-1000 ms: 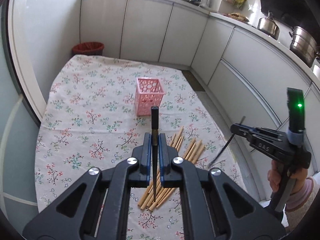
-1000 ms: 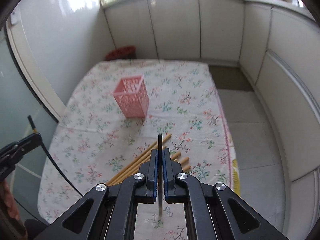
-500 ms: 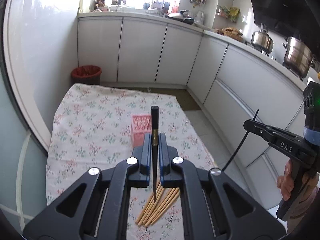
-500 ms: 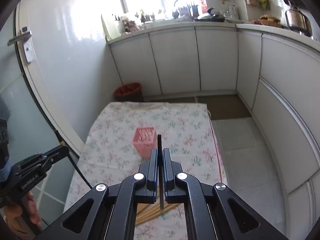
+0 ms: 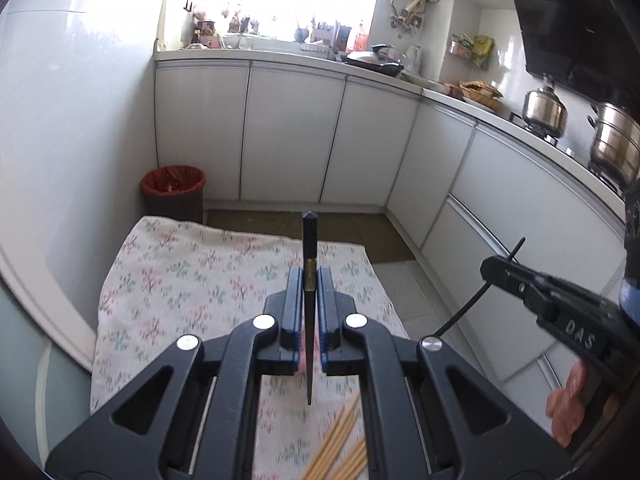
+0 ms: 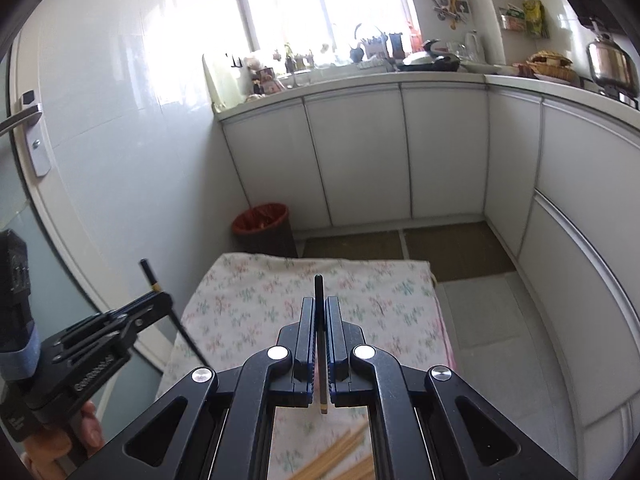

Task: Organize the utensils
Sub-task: 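Carry both black chopsticks over the pink holder and open both tools to drop them in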

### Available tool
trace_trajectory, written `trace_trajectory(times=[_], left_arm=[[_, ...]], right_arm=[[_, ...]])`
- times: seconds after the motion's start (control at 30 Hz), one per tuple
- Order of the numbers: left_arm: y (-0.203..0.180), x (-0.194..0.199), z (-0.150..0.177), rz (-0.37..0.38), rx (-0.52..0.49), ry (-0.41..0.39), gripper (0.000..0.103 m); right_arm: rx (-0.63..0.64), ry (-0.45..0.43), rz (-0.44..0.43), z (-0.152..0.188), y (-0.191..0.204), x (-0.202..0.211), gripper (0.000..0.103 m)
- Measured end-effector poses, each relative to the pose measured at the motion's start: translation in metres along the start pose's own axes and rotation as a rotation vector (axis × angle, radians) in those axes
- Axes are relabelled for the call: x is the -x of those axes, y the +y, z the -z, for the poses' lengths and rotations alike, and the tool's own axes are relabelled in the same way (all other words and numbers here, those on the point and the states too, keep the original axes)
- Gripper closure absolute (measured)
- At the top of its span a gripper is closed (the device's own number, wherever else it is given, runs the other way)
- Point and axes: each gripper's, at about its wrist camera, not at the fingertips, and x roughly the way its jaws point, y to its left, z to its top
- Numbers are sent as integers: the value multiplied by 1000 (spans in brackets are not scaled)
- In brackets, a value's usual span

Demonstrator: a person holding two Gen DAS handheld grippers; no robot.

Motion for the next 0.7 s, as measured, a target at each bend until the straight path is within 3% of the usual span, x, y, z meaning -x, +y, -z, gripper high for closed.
trace_trajectory(times=[0.17, 0.37, 0.7], left_arm=[[8, -42, -9, -5, 22, -7, 95], [21, -96, 11, 17, 45, 65, 95], [43, -59, 5, 47, 75, -25, 95]], right_arm=[[-11, -2, -31, -14, 1, -47, 98], [-32, 40, -57, -5, 1, -111, 98], [-10, 125, -78, 19, 10, -174, 98]])
